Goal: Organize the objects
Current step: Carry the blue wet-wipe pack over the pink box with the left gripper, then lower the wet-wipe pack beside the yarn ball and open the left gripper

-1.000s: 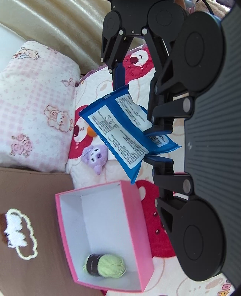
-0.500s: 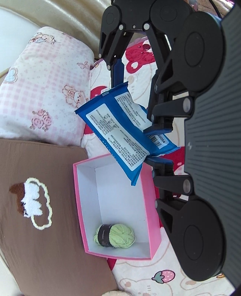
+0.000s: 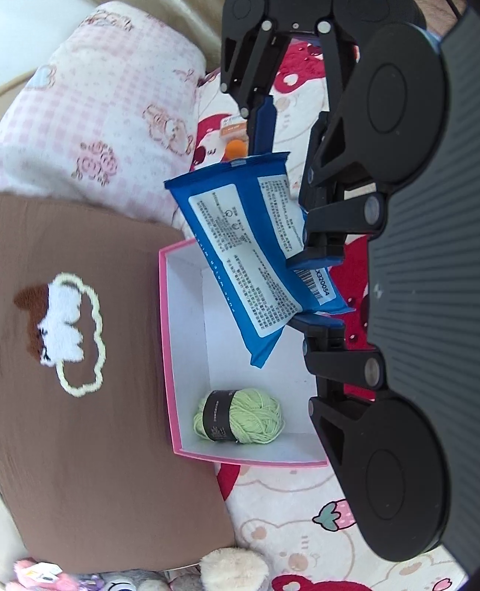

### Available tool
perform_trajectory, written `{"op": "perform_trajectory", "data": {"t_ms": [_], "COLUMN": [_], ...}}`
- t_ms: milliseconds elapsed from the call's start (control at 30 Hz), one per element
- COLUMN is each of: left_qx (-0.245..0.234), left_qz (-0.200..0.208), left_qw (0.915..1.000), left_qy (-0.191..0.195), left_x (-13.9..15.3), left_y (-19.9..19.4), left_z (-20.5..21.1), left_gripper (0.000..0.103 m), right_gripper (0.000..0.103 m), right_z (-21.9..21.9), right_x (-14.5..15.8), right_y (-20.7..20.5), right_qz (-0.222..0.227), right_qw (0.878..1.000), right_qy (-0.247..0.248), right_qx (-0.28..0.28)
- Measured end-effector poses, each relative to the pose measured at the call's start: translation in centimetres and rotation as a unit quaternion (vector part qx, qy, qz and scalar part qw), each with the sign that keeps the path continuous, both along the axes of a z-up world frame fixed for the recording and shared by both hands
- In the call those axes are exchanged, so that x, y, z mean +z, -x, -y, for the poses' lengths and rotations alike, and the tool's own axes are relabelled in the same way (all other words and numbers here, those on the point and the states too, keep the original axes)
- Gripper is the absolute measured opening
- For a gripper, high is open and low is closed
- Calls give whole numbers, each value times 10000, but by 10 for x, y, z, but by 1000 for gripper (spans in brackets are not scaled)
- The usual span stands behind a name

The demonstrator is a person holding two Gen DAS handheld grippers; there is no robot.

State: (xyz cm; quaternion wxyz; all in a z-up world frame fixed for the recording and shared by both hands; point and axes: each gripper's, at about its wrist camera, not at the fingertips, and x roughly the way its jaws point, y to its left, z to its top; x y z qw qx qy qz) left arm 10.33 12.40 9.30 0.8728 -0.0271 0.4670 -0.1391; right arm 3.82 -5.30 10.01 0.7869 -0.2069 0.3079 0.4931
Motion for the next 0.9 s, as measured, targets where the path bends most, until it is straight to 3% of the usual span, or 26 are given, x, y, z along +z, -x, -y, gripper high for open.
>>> {"op": "perform_trajectory", "data": {"t_ms": [367, 633, 700, 767, 800, 900], "left_qx": [115, 402, 402, 333, 305, 302], "left_qz": [-111, -245, -266, -368, -470, -461], "left_qw": [9998, 9988, 9988, 9976, 9965, 9983], "left_qy": [-95, -109, 20, 488, 618, 175], "left_x": [-52, -102, -113, -121, -126, -134], "left_y": [-82, -145, -154, -162, -164, -168], "left_z": [-23, -38, -38, -41, -40, -27], "left_gripper": [23, 23, 22, 20, 20, 20], "right_gripper": [42, 42, 42, 26, 25, 25], "right_z": [-60, -103, -110, -118, -122, -128], "right_x": [-42, -87, -97, -107, -111, -123], "right_y": [-49, -94, -100, -106, -107, -113], "right_qz": [-380, -1083, -1146, -1321, -1292, -1340], "right_qw": [9987, 9934, 9926, 9906, 9908, 9895], "right_qy": [178, 233, 288, 307, 369, 456], "right_qx": [-280, -307, -280, -170, -183, -280]}}
